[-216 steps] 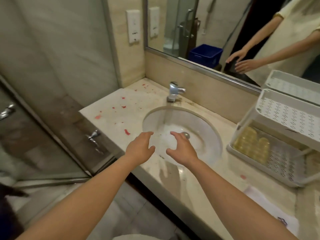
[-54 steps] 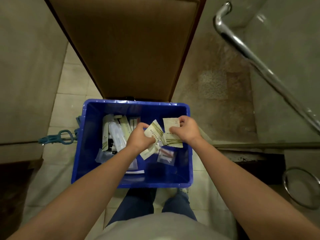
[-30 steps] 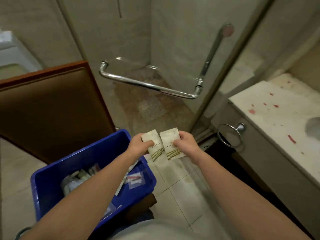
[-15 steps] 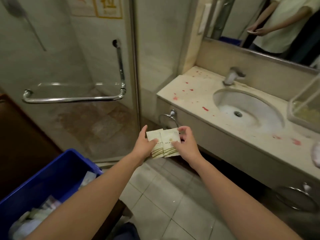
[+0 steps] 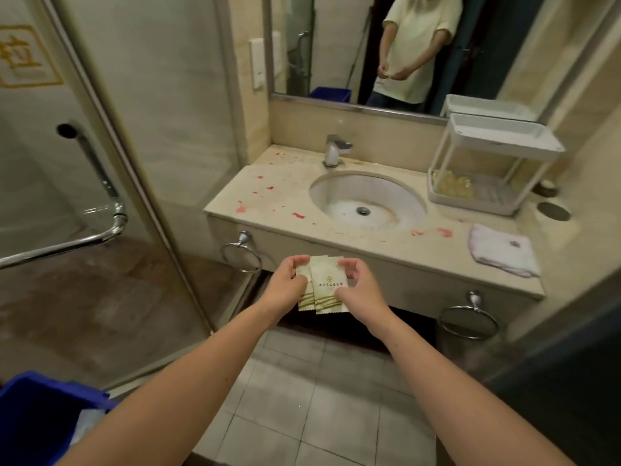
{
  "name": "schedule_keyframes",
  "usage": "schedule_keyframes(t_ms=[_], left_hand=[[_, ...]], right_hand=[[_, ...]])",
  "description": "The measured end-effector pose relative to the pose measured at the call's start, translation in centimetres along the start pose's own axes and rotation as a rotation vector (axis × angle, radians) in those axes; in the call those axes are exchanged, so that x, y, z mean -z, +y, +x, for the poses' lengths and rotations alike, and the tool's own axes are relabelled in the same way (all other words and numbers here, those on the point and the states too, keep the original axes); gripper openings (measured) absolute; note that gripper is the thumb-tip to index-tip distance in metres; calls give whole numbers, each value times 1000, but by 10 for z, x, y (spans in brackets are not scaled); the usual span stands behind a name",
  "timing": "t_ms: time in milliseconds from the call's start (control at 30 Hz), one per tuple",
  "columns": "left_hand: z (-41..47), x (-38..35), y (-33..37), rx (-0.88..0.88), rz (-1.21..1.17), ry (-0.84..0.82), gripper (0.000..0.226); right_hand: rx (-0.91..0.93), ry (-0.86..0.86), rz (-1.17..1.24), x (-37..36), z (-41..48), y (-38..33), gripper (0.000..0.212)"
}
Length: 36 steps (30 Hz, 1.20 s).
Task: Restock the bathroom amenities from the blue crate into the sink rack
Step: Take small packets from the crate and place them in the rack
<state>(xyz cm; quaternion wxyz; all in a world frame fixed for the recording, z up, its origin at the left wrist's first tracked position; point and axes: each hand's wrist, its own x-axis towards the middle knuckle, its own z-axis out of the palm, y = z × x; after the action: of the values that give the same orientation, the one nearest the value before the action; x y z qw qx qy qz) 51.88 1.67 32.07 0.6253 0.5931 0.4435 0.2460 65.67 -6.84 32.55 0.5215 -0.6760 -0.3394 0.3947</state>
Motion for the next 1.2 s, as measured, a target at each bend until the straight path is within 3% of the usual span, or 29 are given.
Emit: schedule_keyframes(t_ms=[267, 433, 633, 733, 967, 1200], left_hand=[[34, -71, 27, -89, 161, -347, 61], [59, -120, 36, -189, 211, -375, 63], [105, -173, 44, -286, 319, -500, 47], [137, -197, 57, -338, 402, -547, 60], [219, -249, 93, -402, 509, -607, 68], [271, -291, 101, -340, 509, -630, 70]], right_hand=[[-10, 187, 33, 81, 0, 9, 59], [-17, 350, 46, 126, 8, 18, 58], [-41, 488, 19, 178, 36, 22, 51], [-35, 531, -4, 204, 64, 20, 51], [-56, 497, -3, 260, 132, 12, 60], [-89, 479, 67, 298, 175, 18, 73]])
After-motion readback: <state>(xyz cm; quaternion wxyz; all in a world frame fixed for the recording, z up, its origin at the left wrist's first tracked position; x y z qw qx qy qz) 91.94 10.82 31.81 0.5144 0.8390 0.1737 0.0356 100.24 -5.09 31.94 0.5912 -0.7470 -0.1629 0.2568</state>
